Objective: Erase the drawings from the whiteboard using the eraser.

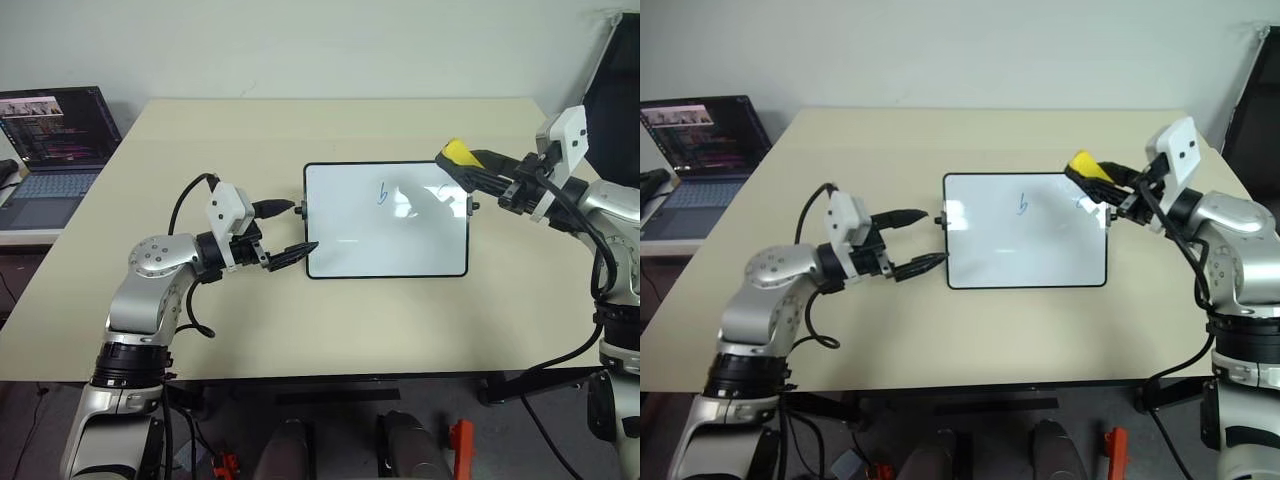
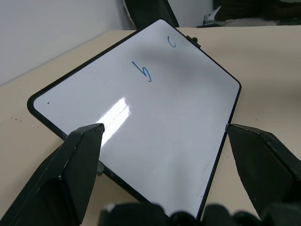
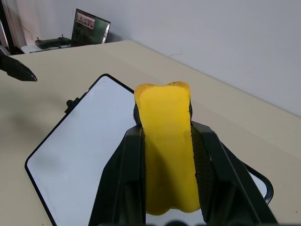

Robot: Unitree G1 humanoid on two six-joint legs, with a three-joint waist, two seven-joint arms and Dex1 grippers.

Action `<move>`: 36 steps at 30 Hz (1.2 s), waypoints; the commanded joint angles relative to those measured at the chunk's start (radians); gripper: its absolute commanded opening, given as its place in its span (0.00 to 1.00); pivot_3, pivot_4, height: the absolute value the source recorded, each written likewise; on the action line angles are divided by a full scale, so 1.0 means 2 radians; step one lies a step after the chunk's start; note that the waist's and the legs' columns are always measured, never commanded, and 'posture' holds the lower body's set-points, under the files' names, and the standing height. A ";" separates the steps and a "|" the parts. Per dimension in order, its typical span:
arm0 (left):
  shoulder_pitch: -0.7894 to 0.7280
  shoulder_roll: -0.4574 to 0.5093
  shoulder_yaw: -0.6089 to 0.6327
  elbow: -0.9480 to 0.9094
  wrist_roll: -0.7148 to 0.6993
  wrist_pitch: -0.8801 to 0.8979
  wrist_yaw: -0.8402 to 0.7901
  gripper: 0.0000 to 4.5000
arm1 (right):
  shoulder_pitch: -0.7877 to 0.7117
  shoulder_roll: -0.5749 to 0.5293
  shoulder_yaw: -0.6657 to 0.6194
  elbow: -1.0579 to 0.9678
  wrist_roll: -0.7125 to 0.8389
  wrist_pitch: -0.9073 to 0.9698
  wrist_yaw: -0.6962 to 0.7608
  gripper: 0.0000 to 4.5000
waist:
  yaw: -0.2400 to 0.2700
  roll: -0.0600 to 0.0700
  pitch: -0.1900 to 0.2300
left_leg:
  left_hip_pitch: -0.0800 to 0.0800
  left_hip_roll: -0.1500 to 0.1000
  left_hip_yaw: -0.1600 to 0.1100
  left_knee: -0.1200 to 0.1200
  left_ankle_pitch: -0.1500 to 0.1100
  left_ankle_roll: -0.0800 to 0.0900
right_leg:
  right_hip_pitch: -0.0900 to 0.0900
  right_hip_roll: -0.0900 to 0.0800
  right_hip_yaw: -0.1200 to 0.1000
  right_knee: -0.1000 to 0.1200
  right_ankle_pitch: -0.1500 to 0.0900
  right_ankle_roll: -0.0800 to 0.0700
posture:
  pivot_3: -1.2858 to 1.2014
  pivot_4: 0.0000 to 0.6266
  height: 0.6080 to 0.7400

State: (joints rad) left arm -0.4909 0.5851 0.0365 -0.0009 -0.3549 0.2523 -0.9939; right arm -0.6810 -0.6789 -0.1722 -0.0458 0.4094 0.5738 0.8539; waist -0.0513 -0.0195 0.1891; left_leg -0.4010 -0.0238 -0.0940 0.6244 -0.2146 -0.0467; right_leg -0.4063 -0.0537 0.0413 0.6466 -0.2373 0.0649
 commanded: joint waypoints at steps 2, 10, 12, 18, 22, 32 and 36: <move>-0.015 0.002 0.003 -0.007 -0.005 -0.008 -0.003 1.00 | -0.019 0.008 0.013 -0.011 -0.001 -0.020 -0.006 0.22 | 0.000 0.000 0.000 | 0.000 0.000 0.000 0.000 0.000 0.000 | 0.000 0.000 0.000 0.000 0.000 0.000 | 0.52 0.24 1.00; -0.010 0.010 0.009 -0.017 -0.007 -0.005 -0.001 1.00 | -0.068 0.051 0.064 0.051 -0.051 -0.078 -0.034 0.22 | 0.000 0.000 0.000 | 0.000 0.000 0.000 0.000 0.000 0.000 | 0.000 0.000 0.000 0.000 0.000 0.000 | 0.52 0.24 1.00; -0.008 0.010 0.009 -0.020 -0.007 -0.005 0.000 1.00 | -0.084 0.070 0.088 0.082 -0.080 -0.104 -0.046 0.22 | -0.001 0.000 0.000 | 0.000 0.000 0.000 0.000 0.000 0.000 | 0.000 0.000 0.000 0.000 0.000 0.000 | 0.52 0.24 1.00; -0.008 0.008 0.008 -0.022 -0.007 -0.005 0.004 1.00 | -0.115 0.115 0.127 0.192 -0.141 -0.186 -0.070 0.22 | -0.001 0.000 0.000 | 0.000 0.000 0.000 0.000 0.000 0.000 | 0.000 0.000 0.000 0.000 0.000 0.000 | 0.52 0.24 1.00; -0.003 0.010 0.009 -0.026 -0.006 -0.003 0.005 1.00 | -0.141 0.139 0.135 0.299 -0.169 -0.244 -0.086 0.22 | -0.001 0.000 0.000 | 0.000 0.000 0.000 0.000 0.000 0.000 | 0.000 0.000 0.000 0.000 0.000 0.000 | 0.52 0.24 1.00; 0.004 0.016 0.016 -0.037 -0.009 0.003 0.010 1.00 | -0.167 0.152 0.154 0.433 -0.220 -0.305 -0.100 0.22 | -0.002 0.000 0.000 | 0.001 0.000 0.000 0.000 0.000 0.000 | 0.000 0.000 0.000 0.000 0.000 0.000 | 0.52 0.24 1.00; 0.005 0.016 0.015 -0.041 -0.010 0.004 0.014 1.00 | -0.141 0.159 0.182 0.434 -0.241 -0.313 -0.076 0.22 | -0.002 0.000 0.000 | 0.001 0.000 0.000 0.000 0.000 0.000 | 0.001 0.000 0.000 0.001 0.000 0.000 | 0.52 0.24 1.00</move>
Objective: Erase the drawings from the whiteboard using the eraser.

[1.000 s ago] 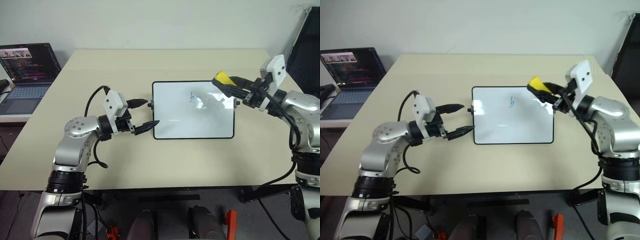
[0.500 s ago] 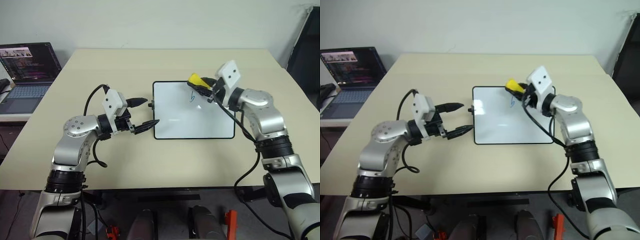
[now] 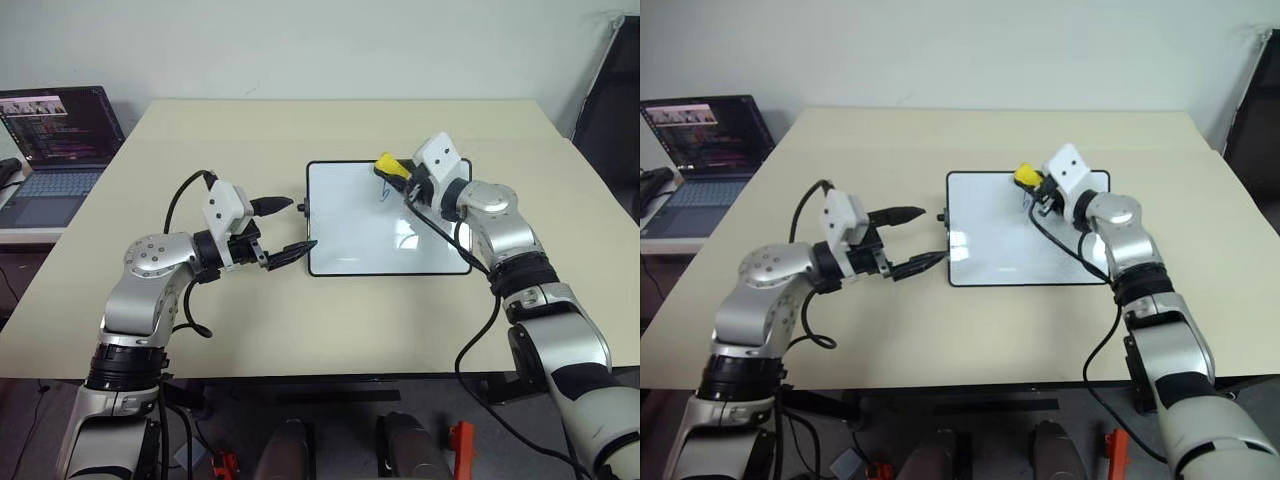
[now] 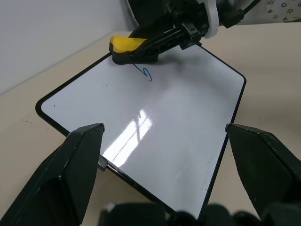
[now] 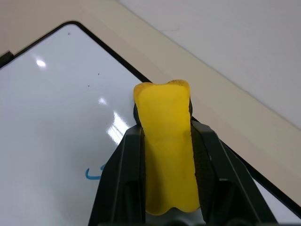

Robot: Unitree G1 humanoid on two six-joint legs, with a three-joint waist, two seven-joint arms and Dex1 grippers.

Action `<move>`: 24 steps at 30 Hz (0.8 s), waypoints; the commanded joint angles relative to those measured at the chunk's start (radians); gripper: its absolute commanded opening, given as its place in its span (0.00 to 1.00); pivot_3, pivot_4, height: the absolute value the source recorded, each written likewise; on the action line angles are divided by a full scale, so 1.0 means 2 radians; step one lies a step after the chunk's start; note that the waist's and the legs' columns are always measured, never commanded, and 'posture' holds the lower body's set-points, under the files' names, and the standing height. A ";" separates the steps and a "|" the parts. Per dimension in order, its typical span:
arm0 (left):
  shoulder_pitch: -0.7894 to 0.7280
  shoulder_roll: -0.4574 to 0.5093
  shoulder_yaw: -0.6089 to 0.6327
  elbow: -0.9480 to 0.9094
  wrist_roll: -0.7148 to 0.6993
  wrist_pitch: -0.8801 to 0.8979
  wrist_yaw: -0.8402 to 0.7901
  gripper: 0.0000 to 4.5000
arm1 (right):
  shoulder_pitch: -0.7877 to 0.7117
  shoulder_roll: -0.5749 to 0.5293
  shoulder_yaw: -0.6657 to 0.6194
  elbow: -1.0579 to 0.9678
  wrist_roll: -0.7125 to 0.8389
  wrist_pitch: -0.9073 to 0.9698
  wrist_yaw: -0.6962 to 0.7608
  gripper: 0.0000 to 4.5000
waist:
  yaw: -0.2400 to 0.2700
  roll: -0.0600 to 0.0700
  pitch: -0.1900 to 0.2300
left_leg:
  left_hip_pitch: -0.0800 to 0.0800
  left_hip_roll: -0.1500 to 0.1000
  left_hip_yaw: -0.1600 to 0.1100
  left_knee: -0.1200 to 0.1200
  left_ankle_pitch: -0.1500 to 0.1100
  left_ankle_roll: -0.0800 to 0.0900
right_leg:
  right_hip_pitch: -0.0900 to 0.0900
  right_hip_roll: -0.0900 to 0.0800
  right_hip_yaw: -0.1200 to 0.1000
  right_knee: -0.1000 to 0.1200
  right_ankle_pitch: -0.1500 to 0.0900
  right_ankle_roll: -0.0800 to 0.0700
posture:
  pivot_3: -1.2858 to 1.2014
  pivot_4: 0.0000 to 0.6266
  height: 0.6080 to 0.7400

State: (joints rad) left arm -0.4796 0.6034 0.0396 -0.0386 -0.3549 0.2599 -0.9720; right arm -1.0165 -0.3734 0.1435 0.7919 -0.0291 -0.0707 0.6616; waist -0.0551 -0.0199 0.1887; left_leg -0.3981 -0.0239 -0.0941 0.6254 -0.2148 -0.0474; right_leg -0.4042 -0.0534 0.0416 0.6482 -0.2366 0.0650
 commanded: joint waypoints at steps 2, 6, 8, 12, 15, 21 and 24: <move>0.000 0.007 0.014 -0.023 -0.010 0.001 0.004 1.00 | 0.040 0.008 0.030 0.003 -0.022 0.014 0.037 0.22 | -0.001 0.000 0.000 | 0.001 0.000 0.000 0.000 0.000 0.000 | 0.001 0.000 0.000 0.000 0.000 0.000 | 0.52 0.24 1.00; 0.001 0.008 0.015 -0.022 -0.009 0.001 0.004 1.00 | 0.079 0.009 0.044 -0.051 -0.014 0.041 0.078 0.22 | -0.002 -0.001 -0.001 | 0.002 0.001 0.000 0.001 0.000 0.000 | 0.002 0.001 0.000 0.000 0.000 0.000 | 0.52 0.24 1.00; 0.000 0.008 0.015 -0.020 -0.009 0.000 0.004 1.00 | 0.095 0.006 0.046 -0.075 -0.012 0.052 0.093 0.22 | -0.003 -0.001 -0.001 | 0.005 0.001 0.000 0.001 0.000 0.000 | 0.004 0.001 0.000 0.000 0.000 0.001 | 0.52 0.24 1.00; -0.002 0.007 0.014 -0.018 -0.008 -0.001 0.004 1.00 | 0.101 0.004 0.039 -0.094 -0.009 0.066 0.097 0.22 | -0.002 -0.001 -0.001 | 0.009 0.001 0.000 0.001 0.000 0.000 | 0.009 0.001 0.000 0.000 -0.002 -0.001 | 0.52 0.24 1.00; -0.004 0.007 0.014 -0.017 -0.008 -0.001 0.004 1.00 | 0.099 -0.004 0.021 -0.125 0.010 0.079 0.107 0.22 | -0.001 -0.001 -0.001 | 0.009 0.001 0.000 0.001 0.000 0.000 | 0.009 0.001 0.000 0.000 -0.001 -0.001 | 0.52 0.24 1.00; -0.006 0.023 0.025 -0.018 -0.011 0.000 -0.002 1.00 | 0.125 -0.085 -0.032 -0.329 0.090 0.199 0.166 0.22 | 0.003 0.000 0.000 | 0.003 0.001 -0.001 0.000 0.000 0.000 | 0.004 0.001 0.000 -0.001 0.000 0.001 | 0.52 0.24 1.00; -0.006 0.033 0.031 -0.020 -0.014 0.001 -0.005 1.00 | 0.158 -0.158 -0.072 -0.416 0.123 0.253 0.192 0.22 | 0.007 0.000 0.000 | -0.003 0.000 -0.001 0.001 0.000 0.000 | -0.002 0.000 -0.001 0.000 0.001 0.000 | 0.52 0.24 1.00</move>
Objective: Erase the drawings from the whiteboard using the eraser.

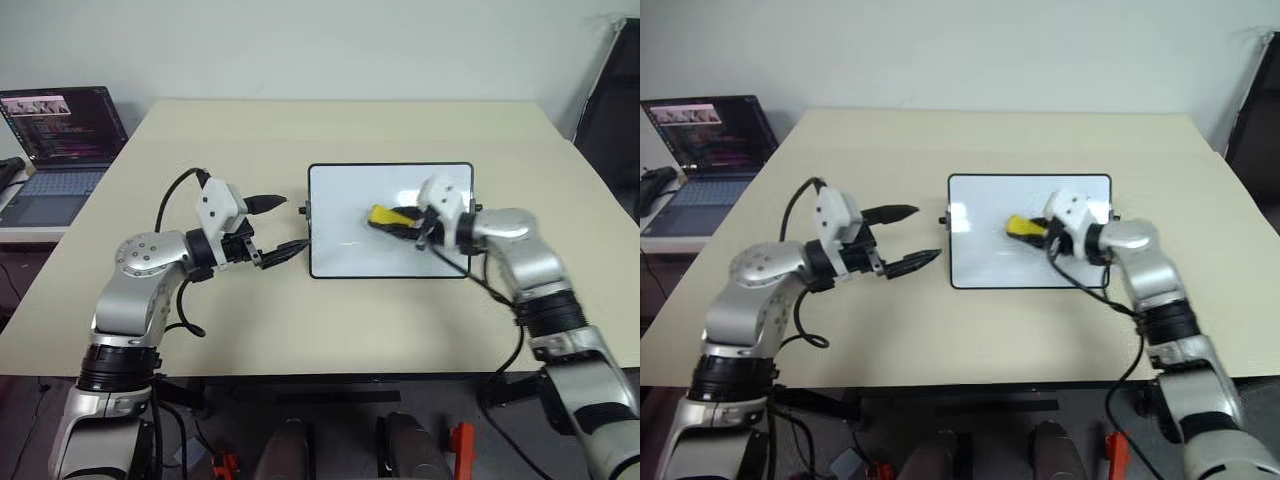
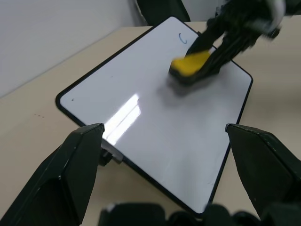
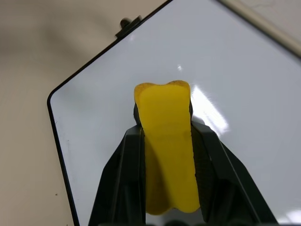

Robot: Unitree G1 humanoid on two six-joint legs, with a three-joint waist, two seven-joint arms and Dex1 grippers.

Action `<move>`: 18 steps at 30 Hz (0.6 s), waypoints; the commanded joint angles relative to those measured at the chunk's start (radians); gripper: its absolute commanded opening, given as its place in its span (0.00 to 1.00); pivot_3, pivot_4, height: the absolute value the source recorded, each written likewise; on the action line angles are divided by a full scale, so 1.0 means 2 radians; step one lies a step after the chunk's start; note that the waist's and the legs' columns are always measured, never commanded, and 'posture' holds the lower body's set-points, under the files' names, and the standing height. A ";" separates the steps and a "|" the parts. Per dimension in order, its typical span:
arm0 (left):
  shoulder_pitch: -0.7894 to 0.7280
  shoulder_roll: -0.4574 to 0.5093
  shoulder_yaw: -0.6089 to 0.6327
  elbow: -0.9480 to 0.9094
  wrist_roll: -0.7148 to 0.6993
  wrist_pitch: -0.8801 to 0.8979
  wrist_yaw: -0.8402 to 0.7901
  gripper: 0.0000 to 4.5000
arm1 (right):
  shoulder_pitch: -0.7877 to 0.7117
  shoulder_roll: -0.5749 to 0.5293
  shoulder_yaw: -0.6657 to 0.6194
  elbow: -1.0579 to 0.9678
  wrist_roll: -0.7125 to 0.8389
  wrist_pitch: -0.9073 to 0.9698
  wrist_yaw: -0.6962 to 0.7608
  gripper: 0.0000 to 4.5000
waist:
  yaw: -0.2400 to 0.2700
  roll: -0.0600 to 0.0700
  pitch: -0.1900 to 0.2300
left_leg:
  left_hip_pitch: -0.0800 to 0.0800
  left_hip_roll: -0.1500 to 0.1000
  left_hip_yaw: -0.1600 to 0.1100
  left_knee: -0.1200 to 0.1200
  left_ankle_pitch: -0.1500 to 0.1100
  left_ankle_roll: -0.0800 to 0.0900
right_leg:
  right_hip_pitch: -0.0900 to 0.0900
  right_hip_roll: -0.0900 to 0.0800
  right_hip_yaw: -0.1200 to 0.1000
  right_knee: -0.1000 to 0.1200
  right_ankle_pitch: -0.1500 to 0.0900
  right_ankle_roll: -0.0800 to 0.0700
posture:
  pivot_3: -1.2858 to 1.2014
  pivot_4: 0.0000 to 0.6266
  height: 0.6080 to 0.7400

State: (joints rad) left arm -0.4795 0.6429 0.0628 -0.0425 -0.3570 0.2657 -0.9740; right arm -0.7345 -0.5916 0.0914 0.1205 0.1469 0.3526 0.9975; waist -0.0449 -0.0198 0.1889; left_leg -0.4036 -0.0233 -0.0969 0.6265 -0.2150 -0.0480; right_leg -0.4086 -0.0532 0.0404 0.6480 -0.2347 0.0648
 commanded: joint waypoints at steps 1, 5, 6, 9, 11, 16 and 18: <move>-0.004 0.015 0.021 -0.020 -0.015 -0.001 -0.006 1.00 | 0.029 -0.075 -0.058 -0.097 0.040 0.052 0.031 0.22 | 0.005 0.000 0.000 | 0.000 0.000 0.000 0.000 -0.001 -0.001 | 0.000 0.000 0.000 0.000 0.000 0.000 | 0.52 0.24 1.00; -0.002 0.021 0.021 -0.014 -0.016 -0.004 -0.009 1.00 | 0.069 -0.155 -0.101 -0.112 0.046 0.059 0.043 0.22 | 0.007 0.000 0.000 | 0.000 0.000 0.001 0.000 -0.002 0.000 | 0.000 0.000 0.000 -0.002 -0.002 0.001 | 0.52 0.24 1.00; -0.003 0.021 0.021 -0.010 -0.014 -0.006 -0.009 1.00 | 0.079 -0.167 -0.109 -0.110 0.049 0.056 0.047 0.22 | 0.007 0.000 0.000 | 0.000 0.000 0.001 0.000 -0.003 0.000 | 0.000 0.000 0.000 -0.002 -0.002 0.001 | 0.52 0.24 1.00; -0.009 0.021 0.019 -0.002 -0.011 -0.009 -0.012 1.00 | 0.105 -0.192 -0.112 -0.105 0.044 0.043 0.055 0.22 | 0.006 0.000 0.000 | 0.000 0.000 0.002 0.000 -0.003 0.000 | 0.001 0.000 0.001 -0.002 -0.002 0.001 | 0.52 0.24 1.00; -0.014 0.021 0.018 0.003 -0.011 -0.010 -0.013 1.00 | 0.111 -0.198 -0.111 -0.104 0.045 0.040 0.054 0.22 | 0.004 0.000 0.000 | 0.001 0.000 0.003 0.000 -0.003 0.000 | 0.001 0.000 0.001 -0.002 -0.002 0.000 | 0.52 0.24 1.00; -0.021 0.022 0.017 0.011 -0.010 -0.015 -0.017 1.00 | 0.108 -0.198 -0.112 -0.099 0.045 0.038 0.048 0.22 | 0.005 0.000 0.000 | 0.001 0.001 0.004 0.001 -0.003 0.000 | 0.001 0.000 0.001 -0.001 -0.003 0.002 | 0.52 0.24 1.00; -0.023 0.023 0.016 0.012 -0.009 -0.016 -0.019 1.00 | 0.107 -0.198 -0.110 -0.099 0.044 0.038 0.046 0.22 | 0.005 0.000 0.000 | 0.001 0.000 0.004 0.001 -0.003 0.000 | 0.001 0.000 0.001 -0.001 -0.003 0.002 | 0.52 0.24 1.00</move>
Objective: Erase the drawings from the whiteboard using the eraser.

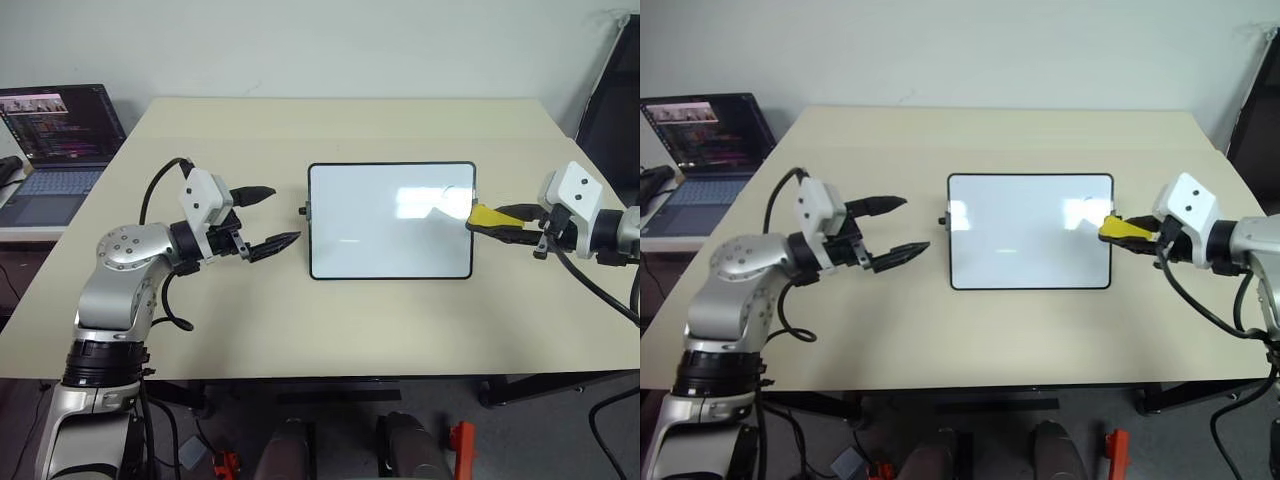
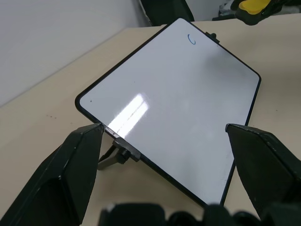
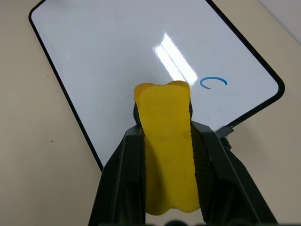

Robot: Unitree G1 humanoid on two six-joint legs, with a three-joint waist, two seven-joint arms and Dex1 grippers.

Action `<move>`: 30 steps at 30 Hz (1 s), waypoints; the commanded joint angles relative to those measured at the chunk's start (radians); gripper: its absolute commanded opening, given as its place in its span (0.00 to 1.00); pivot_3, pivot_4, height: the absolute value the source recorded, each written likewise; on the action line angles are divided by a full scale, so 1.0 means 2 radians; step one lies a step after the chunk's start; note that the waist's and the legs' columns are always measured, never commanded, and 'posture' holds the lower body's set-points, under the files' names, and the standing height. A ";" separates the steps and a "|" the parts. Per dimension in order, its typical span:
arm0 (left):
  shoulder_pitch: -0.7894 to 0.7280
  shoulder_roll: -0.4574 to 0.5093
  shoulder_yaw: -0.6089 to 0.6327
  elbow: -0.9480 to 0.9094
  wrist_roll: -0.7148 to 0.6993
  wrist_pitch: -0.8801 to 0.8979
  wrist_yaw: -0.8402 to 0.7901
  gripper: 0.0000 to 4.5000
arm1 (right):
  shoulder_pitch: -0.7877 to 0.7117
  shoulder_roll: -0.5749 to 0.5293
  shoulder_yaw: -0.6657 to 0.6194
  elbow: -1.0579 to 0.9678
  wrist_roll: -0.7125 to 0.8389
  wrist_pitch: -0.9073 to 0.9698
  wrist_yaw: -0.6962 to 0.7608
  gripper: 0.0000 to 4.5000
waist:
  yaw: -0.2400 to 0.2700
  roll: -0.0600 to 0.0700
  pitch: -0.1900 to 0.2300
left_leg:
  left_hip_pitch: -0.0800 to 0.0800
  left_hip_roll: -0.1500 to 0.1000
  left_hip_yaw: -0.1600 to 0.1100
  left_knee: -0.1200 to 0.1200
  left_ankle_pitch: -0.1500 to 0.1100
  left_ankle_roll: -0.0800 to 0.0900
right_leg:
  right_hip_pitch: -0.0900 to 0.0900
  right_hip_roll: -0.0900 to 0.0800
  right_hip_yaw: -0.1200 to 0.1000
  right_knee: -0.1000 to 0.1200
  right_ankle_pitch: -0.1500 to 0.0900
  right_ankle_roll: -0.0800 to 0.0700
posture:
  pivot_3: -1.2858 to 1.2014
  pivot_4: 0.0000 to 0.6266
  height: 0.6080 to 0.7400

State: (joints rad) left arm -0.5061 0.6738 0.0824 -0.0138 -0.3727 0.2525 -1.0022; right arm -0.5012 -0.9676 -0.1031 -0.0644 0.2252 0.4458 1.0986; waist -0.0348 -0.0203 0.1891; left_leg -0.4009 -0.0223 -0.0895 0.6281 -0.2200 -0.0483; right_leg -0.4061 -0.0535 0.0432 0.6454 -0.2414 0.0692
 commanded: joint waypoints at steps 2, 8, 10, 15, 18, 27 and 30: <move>-0.011 0.007 0.006 -0.001 -0.001 -0.010 -0.006 1.00 | -0.009 -0.009 -0.012 -0.008 0.005 -0.009 -0.005 0.22 | 0.000 0.000 0.000 | 0.000 0.000 0.000 0.000 0.000 0.000 | 0.000 0.000 0.000 0.000 0.000 0.000 | 0.52 0.24 1.00; -0.012 0.005 0.004 -0.002 0.000 -0.010 -0.009 1.00 | -0.009 -0.008 -0.010 -0.004 0.005 -0.012 -0.007 0.22 | 0.000 0.000 0.000 | 0.000 0.000 0.000 0.000 0.000 0.000 | 0.000 0.000 0.000 0.000 0.001 -0.002 | 0.52 0.24 1.00; -0.012 0.005 0.003 -0.002 0.000 -0.010 -0.009 1.00 | -0.010 -0.007 -0.009 -0.005 0.005 -0.013 -0.007 0.22 | 0.000 0.000 0.000 | 0.000 0.000 0.000 0.000 0.000 0.000 | 0.000 0.000 0.000 0.000 0.001 -0.002 | 0.52 0.24 1.00; -0.012 0.006 0.004 -0.002 -0.001 -0.009 -0.010 1.00 | -0.011 -0.005 -0.007 -0.013 0.010 -0.007 -0.006 0.22 | 0.000 0.000 0.000 | 0.000 0.000 0.000 0.000 0.000 0.000 | 0.000 0.000 0.000 0.000 0.001 -0.002 | 0.52 0.24 1.00; -0.011 0.006 0.004 -0.002 -0.001 -0.009 -0.010 1.00 | -0.010 -0.004 -0.005 -0.015 0.011 -0.006 -0.008 0.22 | 0.000 0.000 0.000 | 0.000 0.000 0.000 0.000 0.000 0.000 | 0.000 0.000 0.000 0.000 0.001 -0.002 | 0.52 0.24 1.00; -0.016 -0.007 -0.013 0.001 0.002 -0.010 -0.011 1.00 | -0.109 0.108 0.020 0.093 -0.038 -0.061 -0.129 0.22 | -0.003 0.000 0.000 | 0.000 0.000 0.000 0.000 0.000 0.000 | 0.000 0.000 0.000 0.001 0.001 -0.002 | 0.52 0.24 1.00; -0.021 -0.007 -0.019 0.010 0.005 -0.014 -0.014 1.00 | -0.138 0.140 0.032 0.157 -0.060 -0.091 -0.161 0.22 | -0.003 0.000 0.000 | 0.000 0.000 0.000 0.000 0.000 0.000 | 0.000 0.000 0.000 0.001 0.001 -0.002 | 0.52 0.24 1.00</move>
State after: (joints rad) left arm -0.5220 0.6587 0.0428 0.0088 -0.3669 0.2487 -1.0227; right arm -0.7420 -0.6928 -0.0350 0.2111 0.1289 0.3115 0.8181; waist -0.0400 -0.0207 0.1889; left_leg -0.4003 -0.0227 -0.0892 0.6284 -0.2199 -0.0484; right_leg -0.4059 -0.0535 0.0439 0.6466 -0.2388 0.0658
